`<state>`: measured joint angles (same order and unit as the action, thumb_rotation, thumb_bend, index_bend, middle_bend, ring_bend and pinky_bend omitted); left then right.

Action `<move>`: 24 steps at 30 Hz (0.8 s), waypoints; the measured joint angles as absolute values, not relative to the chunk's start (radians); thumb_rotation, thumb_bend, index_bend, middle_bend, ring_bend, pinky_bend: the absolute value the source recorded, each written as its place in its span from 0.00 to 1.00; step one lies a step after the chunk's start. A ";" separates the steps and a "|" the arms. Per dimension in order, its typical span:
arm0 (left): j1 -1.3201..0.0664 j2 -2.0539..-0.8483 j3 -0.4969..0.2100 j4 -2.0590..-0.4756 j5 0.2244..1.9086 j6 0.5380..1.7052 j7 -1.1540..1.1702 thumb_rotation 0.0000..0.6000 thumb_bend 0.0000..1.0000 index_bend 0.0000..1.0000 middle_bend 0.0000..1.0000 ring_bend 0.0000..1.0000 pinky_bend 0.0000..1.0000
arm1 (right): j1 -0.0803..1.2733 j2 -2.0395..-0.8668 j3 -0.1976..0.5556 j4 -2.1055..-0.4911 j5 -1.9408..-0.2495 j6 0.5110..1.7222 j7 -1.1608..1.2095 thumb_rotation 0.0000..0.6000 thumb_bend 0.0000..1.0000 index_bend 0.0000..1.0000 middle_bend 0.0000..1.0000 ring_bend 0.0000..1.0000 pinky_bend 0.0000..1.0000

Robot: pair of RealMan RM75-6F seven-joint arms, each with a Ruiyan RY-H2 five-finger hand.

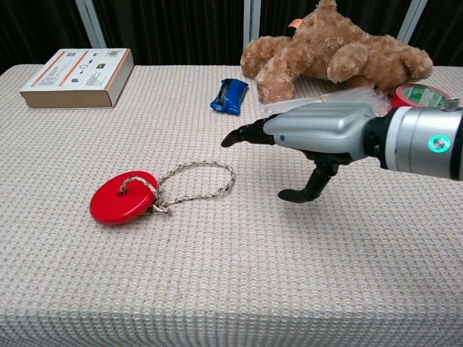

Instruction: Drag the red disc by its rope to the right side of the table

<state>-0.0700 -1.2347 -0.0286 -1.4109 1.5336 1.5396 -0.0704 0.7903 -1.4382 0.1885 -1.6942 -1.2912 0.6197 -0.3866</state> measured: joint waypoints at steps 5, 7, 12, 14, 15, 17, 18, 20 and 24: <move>-0.069 -1.237 -0.028 -1.403 1.531 1.537 -0.078 1.00 0.02 0.16 0.14 0.02 0.12 | 0.852 -1.478 0.177 -1.657 -1.234 0.583 -0.396 1.00 0.34 0.00 0.06 0.00 0.00; -0.068 -1.239 -0.029 -1.399 1.529 1.537 -0.083 1.00 0.02 0.16 0.14 0.02 0.12 | 0.870 -1.495 0.167 -1.644 -1.214 0.578 -0.403 1.00 0.34 0.00 0.08 0.00 0.00; -0.068 -1.240 -0.033 -1.393 1.529 1.539 -0.093 1.00 0.02 0.16 0.14 0.02 0.12 | 0.900 -1.520 0.144 -1.624 -1.181 0.578 -0.414 1.00 0.35 0.00 0.13 0.00 0.00; -0.067 -1.240 -0.033 -1.391 1.528 1.540 -0.096 1.00 0.02 0.16 0.14 0.02 0.12 | 0.907 -1.524 0.137 -1.622 -1.173 0.586 -0.418 1.00 0.36 0.00 0.17 0.00 0.00; -0.066 -1.240 -0.032 -1.390 1.528 1.541 -0.098 1.00 0.02 0.16 0.14 0.02 0.12 | 0.909 -1.525 0.133 -1.622 -1.170 0.590 -0.420 1.00 0.36 0.00 0.18 0.00 0.00; -0.066 -1.240 -0.032 -1.388 1.528 1.540 -0.100 1.00 0.02 0.16 0.14 0.02 0.12 | 0.916 -1.528 0.123 -1.621 -1.162 0.600 -0.424 1.00 0.36 0.00 0.20 0.00 0.00; -0.067 -1.241 -0.033 -1.388 1.528 1.539 -0.101 1.00 0.02 0.16 0.14 0.02 0.12 | 0.918 -1.528 0.121 -1.621 -1.159 0.601 -0.424 1.00 0.37 0.00 0.21 0.00 0.00; -0.069 -1.243 -0.033 -1.389 1.531 1.539 -0.100 1.00 0.02 0.16 0.14 0.02 0.12 | 0.925 -1.529 0.115 -1.620 -1.150 0.603 -0.425 1.00 0.37 0.00 0.24 0.00 0.00; -0.074 -1.244 -0.036 -1.392 1.534 1.538 -0.093 1.00 0.02 0.16 0.14 0.02 0.12 | 0.936 -1.533 0.108 -1.616 -1.141 0.615 -0.421 1.00 0.37 0.00 0.29 0.00 0.00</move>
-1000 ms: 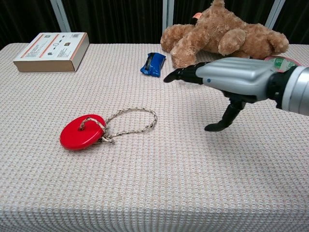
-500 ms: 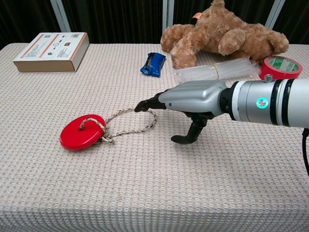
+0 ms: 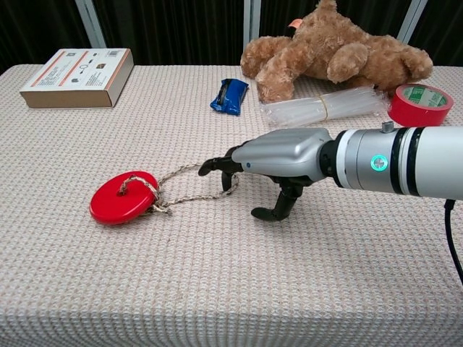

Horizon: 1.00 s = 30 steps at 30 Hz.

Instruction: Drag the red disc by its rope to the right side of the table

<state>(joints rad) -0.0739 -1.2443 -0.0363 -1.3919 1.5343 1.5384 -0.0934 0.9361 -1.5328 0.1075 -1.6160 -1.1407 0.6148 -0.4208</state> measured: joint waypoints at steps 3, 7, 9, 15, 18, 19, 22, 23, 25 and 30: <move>-0.073 -1.245 -0.036 -1.392 1.533 1.537 -0.092 1.00 0.02 0.16 0.14 0.02 0.12 | 0.941 -1.533 0.100 -1.616 -1.138 0.624 -0.418 1.00 0.38 0.00 0.35 0.00 0.00; -0.071 -1.245 -0.035 -1.390 1.531 1.538 -0.094 1.00 0.02 0.16 0.14 0.02 0.12 | 0.950 -1.533 0.091 -1.615 -1.122 0.625 -0.413 1.00 0.39 0.00 0.44 0.00 0.00; -0.071 -1.246 -0.035 -1.387 1.530 1.538 -0.096 1.00 0.02 0.16 0.14 0.02 0.12 | 0.954 -1.533 0.089 -1.613 -1.119 0.630 -0.413 1.00 0.40 0.00 0.47 0.00 0.00; -0.070 -1.248 -0.035 -1.382 1.531 1.538 -0.101 1.00 0.02 0.16 0.14 0.02 0.12 | 0.957 -1.540 0.089 -1.611 -1.116 0.660 -0.402 1.00 0.42 0.00 0.52 0.01 0.00; -0.070 -1.249 -0.034 -1.379 1.529 1.537 -0.103 1.00 0.02 0.16 0.14 0.02 0.12 | 0.960 -1.542 0.091 -1.608 -1.116 0.661 -0.385 1.00 0.43 0.00 0.53 0.01 0.00; -0.070 -1.249 -0.034 -1.378 1.529 1.536 -0.103 1.00 0.02 0.16 0.14 0.02 0.12 | 0.962 -1.543 0.090 -1.605 -1.115 0.660 -0.383 1.00 0.43 0.00 0.53 0.02 0.00; -0.069 -1.251 -0.033 -1.375 1.528 1.535 -0.104 1.00 0.02 0.16 0.14 0.02 0.12 | 0.969 -1.545 0.082 -1.600 -1.108 0.658 -0.386 1.00 0.43 0.00 0.55 0.03 0.00; -0.069 -1.251 -0.033 -1.374 1.528 1.535 -0.104 1.00 0.02 0.16 0.14 0.02 0.12 | 0.971 -1.545 0.080 -1.599 -1.106 0.658 -0.388 1.00 0.43 0.00 0.55 0.04 0.00; -0.068 -1.252 -0.033 -1.373 1.528 1.536 -0.104 1.00 0.02 0.16 0.14 0.02 0.12 | 0.973 -1.545 0.077 -1.600 -1.103 0.661 -0.390 1.00 0.44 0.00 0.57 0.05 0.00; -0.068 -1.252 -0.033 -1.371 1.528 1.536 -0.106 1.00 0.02 0.16 0.14 0.02 0.12 | 0.973 -1.539 0.079 -1.609 -1.105 0.682 -0.387 1.00 0.45 0.00 0.63 0.11 0.00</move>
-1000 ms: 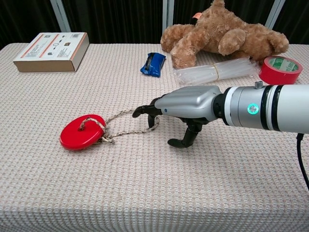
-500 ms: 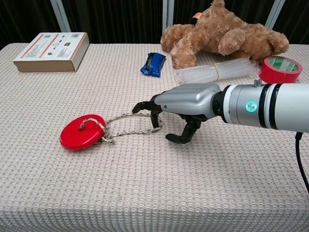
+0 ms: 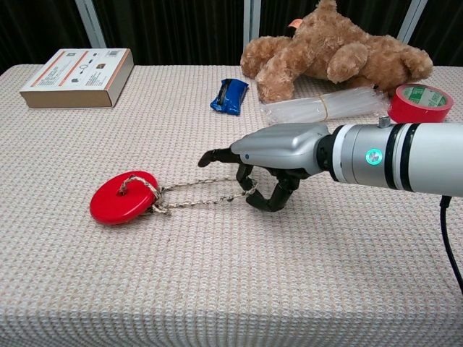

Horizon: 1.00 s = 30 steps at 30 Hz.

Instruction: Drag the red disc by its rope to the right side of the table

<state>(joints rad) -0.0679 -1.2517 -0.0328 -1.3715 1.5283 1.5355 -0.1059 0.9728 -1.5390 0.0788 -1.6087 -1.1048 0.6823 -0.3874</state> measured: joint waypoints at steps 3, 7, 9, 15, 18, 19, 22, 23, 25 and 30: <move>-0.068 -1.253 -0.032 -1.371 1.529 1.534 -0.106 1.00 0.02 0.16 0.14 0.02 0.12 | 0.968 -1.531 0.079 -1.616 -1.111 0.703 -0.387 1.00 0.46 0.13 0.69 0.17 0.00; -0.069 -1.254 -0.032 -1.371 1.530 1.535 -0.105 1.00 0.02 0.16 0.14 0.02 0.12 | 0.952 -1.524 0.074 -1.627 -1.130 0.753 -0.395 1.00 0.47 0.51 0.76 0.25 0.00; -0.069 -1.253 -0.033 -1.372 1.530 1.534 -0.104 1.00 0.02 0.16 0.14 0.02 0.12 | 0.939 -1.521 0.072 -1.632 -1.143 0.783 -0.396 1.00 0.48 0.63 0.80 0.31 0.00; -0.069 -1.252 -0.031 -1.375 1.531 1.532 -0.103 1.00 0.02 0.16 0.14 0.02 0.12 | 0.876 -1.514 0.060 -1.640 -1.215 0.917 -0.391 1.00 0.48 0.89 0.93 0.52 0.12; -0.069 -1.251 -0.031 -1.376 1.530 1.531 -0.103 1.00 0.02 0.16 0.14 0.02 0.12 | 0.830 -1.502 0.046 -1.642 -1.269 0.989 -0.376 1.00 0.48 0.95 0.95 0.58 0.27; -0.069 -1.251 -0.031 -1.377 1.530 1.531 -0.104 1.00 0.02 0.16 0.14 0.02 0.12 | 0.809 -1.492 0.039 -1.644 -1.288 1.013 -0.363 1.00 0.48 0.97 0.95 0.58 0.29; -0.069 -1.250 -0.030 -1.377 1.531 1.531 -0.103 1.00 0.02 0.16 0.14 0.02 0.12 | 0.761 -1.453 0.021 -1.651 -1.322 1.066 -0.325 1.00 0.49 0.99 0.96 0.58 0.29; -0.069 -1.250 -0.030 -1.378 1.531 1.530 -0.102 1.00 0.02 0.16 0.14 0.02 0.12 | 0.740 -1.436 0.015 -1.655 -1.332 1.089 -0.311 1.00 0.50 0.99 0.96 0.58 0.29; -0.071 -1.249 -0.029 -1.381 1.532 1.529 -0.099 1.00 0.02 0.16 0.14 0.02 0.12 | 0.707 -1.405 0.004 -1.660 -1.343 1.123 -0.290 1.00 0.51 1.00 0.96 0.58 0.29; -0.075 -1.251 -0.028 -1.389 1.535 1.523 -0.086 1.00 0.02 0.16 0.14 0.02 0.12 | 0.610 -1.309 -0.023 -1.667 -1.347 1.207 -0.221 1.00 0.53 1.00 0.96 0.59 0.30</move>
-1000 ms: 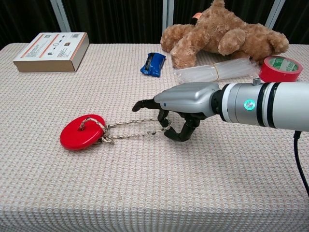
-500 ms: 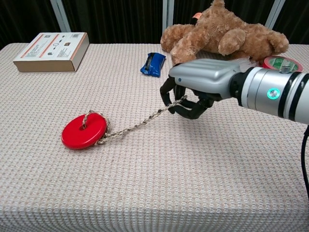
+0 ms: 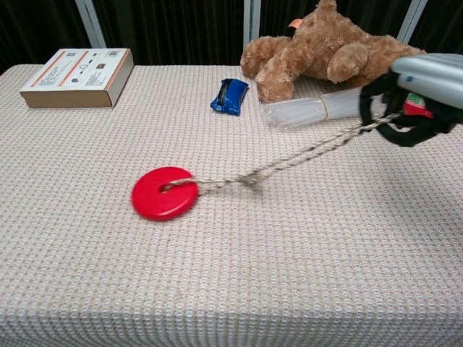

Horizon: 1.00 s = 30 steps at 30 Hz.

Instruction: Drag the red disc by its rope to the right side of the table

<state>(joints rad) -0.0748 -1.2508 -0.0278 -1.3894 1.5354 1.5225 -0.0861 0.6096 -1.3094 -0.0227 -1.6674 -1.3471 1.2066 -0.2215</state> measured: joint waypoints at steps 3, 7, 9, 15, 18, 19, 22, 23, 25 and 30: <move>-0.077 -1.252 -0.026 -1.395 1.536 1.517 -0.078 1.00 0.02 0.16 0.14 0.02 0.12 | 0.551 -1.265 -0.036 -1.650 -1.335 1.239 -0.149 1.00 0.53 1.00 0.96 0.61 0.33; -0.080 -1.252 -0.026 -1.404 1.536 1.513 -0.064 1.00 0.02 0.16 0.14 0.02 0.12 | 0.471 -1.216 -0.039 -1.583 -1.294 1.268 -0.027 1.00 0.53 1.00 0.96 0.61 0.33; -0.081 -1.250 -0.025 -1.411 1.536 1.512 -0.056 1.00 0.02 0.16 0.14 0.02 0.12 | 0.436 -1.195 -0.037 -1.546 -1.272 1.278 0.017 1.00 0.53 1.00 0.96 0.61 0.33; -0.085 -1.246 -0.024 -1.425 1.536 1.504 -0.039 1.00 0.02 0.16 0.14 0.02 0.12 | 0.344 -1.136 -0.009 -1.451 -1.198 1.297 0.132 1.00 0.54 1.00 0.96 0.61 0.33; -0.086 -1.247 -0.023 -1.430 1.536 1.503 -0.033 1.00 0.02 0.16 0.14 0.02 0.12 | 0.315 -1.116 0.016 -1.415 -1.172 1.298 0.170 1.00 0.54 1.00 0.97 0.61 0.33; -0.086 -1.247 -0.023 -1.431 1.536 1.502 -0.031 1.00 0.02 0.16 0.14 0.02 0.12 | 0.305 -1.110 0.027 -1.403 -1.163 1.296 0.182 1.00 0.54 1.00 0.97 0.61 0.33; -0.085 -1.247 -0.023 -1.433 1.535 1.503 -0.029 1.00 0.02 0.16 0.14 0.02 0.12 | 0.289 -1.098 0.053 -1.383 -1.142 1.290 0.206 1.00 0.54 1.00 0.97 0.61 0.33; -0.085 -1.246 -0.023 -1.433 1.534 1.503 -0.029 1.00 0.02 0.16 0.14 0.02 0.12 | 0.285 -1.096 0.061 -1.377 -1.134 1.288 0.212 1.00 0.54 1.00 0.97 0.61 0.33; -0.084 -1.245 -0.023 -1.433 1.532 1.503 -0.030 1.00 0.02 0.16 0.14 0.02 0.12 | 0.275 -1.094 0.081 -1.359 -1.111 1.283 0.221 1.00 0.54 1.00 0.97 0.61 0.33; -0.083 -1.246 -0.021 -1.428 1.532 1.503 -0.035 1.00 0.02 0.16 0.14 0.02 0.12 | 0.260 -1.099 0.117 -1.324 -1.081 1.269 0.222 1.00 0.54 1.00 0.97 0.61 0.33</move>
